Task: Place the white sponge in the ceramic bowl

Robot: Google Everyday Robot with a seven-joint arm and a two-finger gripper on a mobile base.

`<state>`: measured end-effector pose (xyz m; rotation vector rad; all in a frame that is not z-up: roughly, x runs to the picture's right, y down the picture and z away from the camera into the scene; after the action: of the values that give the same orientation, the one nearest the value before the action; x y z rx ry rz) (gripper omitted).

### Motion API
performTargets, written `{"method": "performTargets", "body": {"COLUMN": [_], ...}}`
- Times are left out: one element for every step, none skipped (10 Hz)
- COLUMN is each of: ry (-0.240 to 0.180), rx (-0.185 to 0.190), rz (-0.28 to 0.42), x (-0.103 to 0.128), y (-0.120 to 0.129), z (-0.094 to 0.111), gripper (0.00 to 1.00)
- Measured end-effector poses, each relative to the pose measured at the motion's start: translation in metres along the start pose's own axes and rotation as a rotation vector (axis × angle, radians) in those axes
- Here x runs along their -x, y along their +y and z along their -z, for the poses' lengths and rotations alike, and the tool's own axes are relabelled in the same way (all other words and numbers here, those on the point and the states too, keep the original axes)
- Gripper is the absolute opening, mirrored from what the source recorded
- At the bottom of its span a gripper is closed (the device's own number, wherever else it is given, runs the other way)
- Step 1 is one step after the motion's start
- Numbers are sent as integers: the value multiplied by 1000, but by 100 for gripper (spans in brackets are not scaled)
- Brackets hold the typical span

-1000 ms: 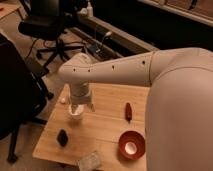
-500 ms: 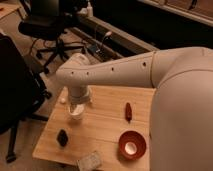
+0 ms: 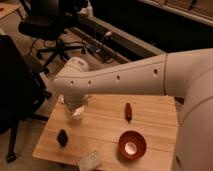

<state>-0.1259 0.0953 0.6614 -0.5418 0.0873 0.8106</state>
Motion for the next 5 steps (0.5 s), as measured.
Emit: {"method": "performTargets", "body": {"ry": [-8, -7, 2, 16, 37], "rx": [0, 3, 5, 6, 1], "rz": [64, 124, 181, 214, 236], "x": [-6, -15, -25, -32, -41], "y": [1, 3, 6, 9, 8], "z": [4, 7, 8, 7, 6], "gripper": [65, 65, 65, 65, 65]}}
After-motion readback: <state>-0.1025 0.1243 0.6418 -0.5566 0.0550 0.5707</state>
